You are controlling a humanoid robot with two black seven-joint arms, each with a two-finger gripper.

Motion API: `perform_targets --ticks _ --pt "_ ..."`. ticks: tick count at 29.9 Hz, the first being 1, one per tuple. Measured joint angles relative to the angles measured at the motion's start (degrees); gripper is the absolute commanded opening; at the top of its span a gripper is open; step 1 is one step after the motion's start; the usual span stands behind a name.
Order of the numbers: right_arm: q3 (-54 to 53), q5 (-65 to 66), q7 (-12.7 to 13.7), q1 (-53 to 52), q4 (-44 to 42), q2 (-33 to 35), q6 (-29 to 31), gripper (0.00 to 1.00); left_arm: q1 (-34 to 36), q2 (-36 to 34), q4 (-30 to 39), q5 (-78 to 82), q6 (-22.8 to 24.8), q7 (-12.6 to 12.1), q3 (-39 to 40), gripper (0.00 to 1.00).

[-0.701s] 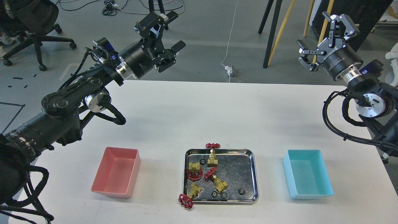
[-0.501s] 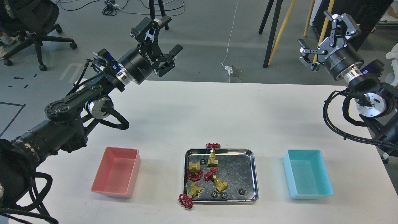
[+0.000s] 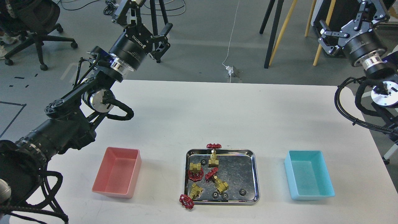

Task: Place valve in pink box and gear in blue box
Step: 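Swing the left arm down toward the metal tray of valves, then lower the left gripper onto a red-handled valve at the tray's edge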

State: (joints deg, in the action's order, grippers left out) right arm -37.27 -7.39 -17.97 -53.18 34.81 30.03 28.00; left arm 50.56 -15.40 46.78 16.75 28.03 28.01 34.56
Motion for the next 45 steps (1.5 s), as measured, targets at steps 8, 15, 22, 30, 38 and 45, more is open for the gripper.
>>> perform_targets --ticks 8,15,22,30,38,45 --pt "1.02 -2.12 7.62 -11.39 -0.85 6.29 0.0 1.0 11.42 -15.66 15.85 20.66 0.01 -0.02 -22.35 1.0" --pt "5.69 -2.1 11.76 -16.88 -1.42 5.72 0.0 1.0 30.87 -22.05 26.43 33.17 -0.03 -0.02 -52.91 1.0" --pt "6.51 -2.26 11.9 -15.63 -1.84 4.56 0.0 1.0 40.6 -18.92 34.56 50.45 -6.77 -0.01 -71.7 0.99" --pt "6.6 -2.21 11.85 -13.65 -4.63 4.17 0.0 1.0 38.94 -10.75 32.08 52.66 -28.16 -0.01 -81.54 1.0" --pt "6.6 -2.19 11.81 -12.1 -4.84 3.74 0.0 1.0 32.48 -6.68 26.92 54.96 -34.67 -0.01 -81.76 0.99" --pt "6.51 -2.19 11.82 -11.61 -4.92 3.79 0.0 1.0 27.65 -3.44 22.18 55.0 -37.0 -0.01 -81.44 0.99"
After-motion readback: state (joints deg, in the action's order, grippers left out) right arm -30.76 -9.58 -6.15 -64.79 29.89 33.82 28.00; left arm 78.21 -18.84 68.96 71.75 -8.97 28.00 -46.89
